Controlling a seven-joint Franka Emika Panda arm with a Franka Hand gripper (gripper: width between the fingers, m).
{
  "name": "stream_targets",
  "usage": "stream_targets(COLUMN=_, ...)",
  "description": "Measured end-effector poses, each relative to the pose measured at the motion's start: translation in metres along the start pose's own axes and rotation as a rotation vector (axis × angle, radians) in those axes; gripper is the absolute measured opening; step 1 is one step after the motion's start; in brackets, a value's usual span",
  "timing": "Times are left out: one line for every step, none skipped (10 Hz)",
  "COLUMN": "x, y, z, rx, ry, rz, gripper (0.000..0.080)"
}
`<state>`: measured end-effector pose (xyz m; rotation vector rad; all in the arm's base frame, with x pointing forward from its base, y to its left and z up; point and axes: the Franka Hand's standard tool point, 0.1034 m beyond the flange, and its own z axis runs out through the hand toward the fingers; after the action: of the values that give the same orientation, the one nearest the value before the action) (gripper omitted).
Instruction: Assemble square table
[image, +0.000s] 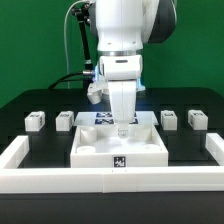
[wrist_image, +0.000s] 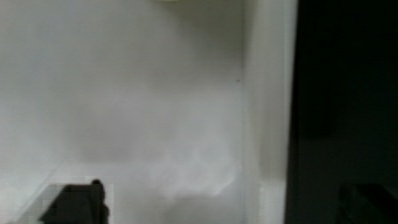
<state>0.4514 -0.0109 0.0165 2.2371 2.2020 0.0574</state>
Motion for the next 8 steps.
stream_targets(x=0.0015, y=-0.0005, z=0.002, rx=-0.002, ry=0.002, rz=0.005, gripper=0.065)
stream_targets(x=0.0011, y=-0.0006, z=0.0024, rx=0.001, ry=0.001, rz=0.01, gripper=0.0527)
stream_targets(x=0.0008, y=-0.0005, z=0.0024, rx=0.001, ry=0.001, rz=0.01, gripper=0.0388)
stream_targets(x=0.0008, y=-0.0008, z=0.0026, rx=0.001, ry=0.001, rz=0.01, gripper=0.0252)
stream_targets(x=0.0007, y=-0.0009, z=0.0026, rx=0.001, ry=0.001, rz=0.01, gripper=0.0252)
stream_targets(x=0.0007, y=-0.001, z=0.0027, rx=0.002, ry=0.001, rz=0.011, gripper=0.0067)
stream_targets(x=0.0007, y=-0.001, z=0.0027, rx=0.002, ry=0.001, rz=0.011, gripper=0.0057)
stream_targets(x=0.0006, y=-0.001, z=0.0027, rx=0.002, ry=0.001, rz=0.011, gripper=0.0057)
